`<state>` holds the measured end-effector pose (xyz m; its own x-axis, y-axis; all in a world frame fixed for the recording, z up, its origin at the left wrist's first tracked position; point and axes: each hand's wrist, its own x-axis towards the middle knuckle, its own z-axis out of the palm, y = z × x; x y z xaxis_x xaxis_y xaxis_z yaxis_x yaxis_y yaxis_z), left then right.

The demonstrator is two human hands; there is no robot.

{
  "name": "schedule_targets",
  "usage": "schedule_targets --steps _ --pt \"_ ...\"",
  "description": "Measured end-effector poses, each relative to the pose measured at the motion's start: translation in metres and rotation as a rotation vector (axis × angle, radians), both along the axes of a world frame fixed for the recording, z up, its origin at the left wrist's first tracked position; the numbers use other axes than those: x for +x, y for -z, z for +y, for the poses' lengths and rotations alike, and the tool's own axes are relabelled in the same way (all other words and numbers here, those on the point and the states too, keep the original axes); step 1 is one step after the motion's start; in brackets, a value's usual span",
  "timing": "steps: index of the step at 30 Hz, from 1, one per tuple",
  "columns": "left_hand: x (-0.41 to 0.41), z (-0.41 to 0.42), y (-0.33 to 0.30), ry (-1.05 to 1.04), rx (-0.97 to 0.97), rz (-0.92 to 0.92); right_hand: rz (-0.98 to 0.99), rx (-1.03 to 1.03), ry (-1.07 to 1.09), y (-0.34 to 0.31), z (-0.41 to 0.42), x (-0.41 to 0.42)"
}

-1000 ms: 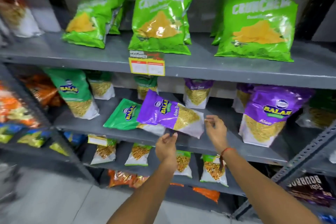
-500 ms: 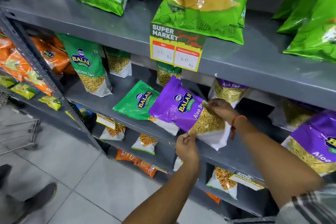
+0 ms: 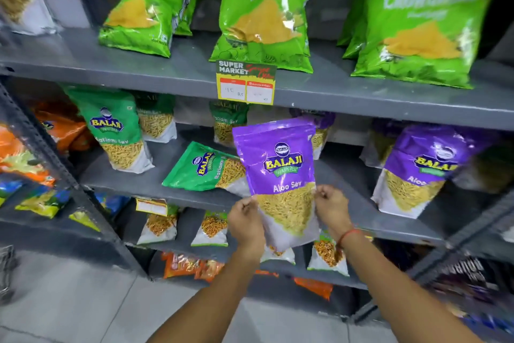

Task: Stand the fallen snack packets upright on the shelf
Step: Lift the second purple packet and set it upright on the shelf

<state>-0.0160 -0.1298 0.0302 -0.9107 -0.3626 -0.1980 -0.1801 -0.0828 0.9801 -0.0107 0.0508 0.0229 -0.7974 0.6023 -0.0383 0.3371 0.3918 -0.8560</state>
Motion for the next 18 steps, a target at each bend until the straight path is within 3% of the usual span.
schedule_targets --steps 3,9,18 --pt "0.03 -0.032 -0.016 -0.01 -0.093 0.034 0.111 0.012 0.015 -0.015 -0.036 0.046" --pt "0.068 -0.079 -0.05 0.012 -0.041 0.239 0.386 -0.09 -0.001 -0.053 -0.086 0.107" --pt "0.063 -0.077 -0.052 0.098 0.009 0.312 0.386 -0.21 0.006 -0.06 -0.088 0.115"
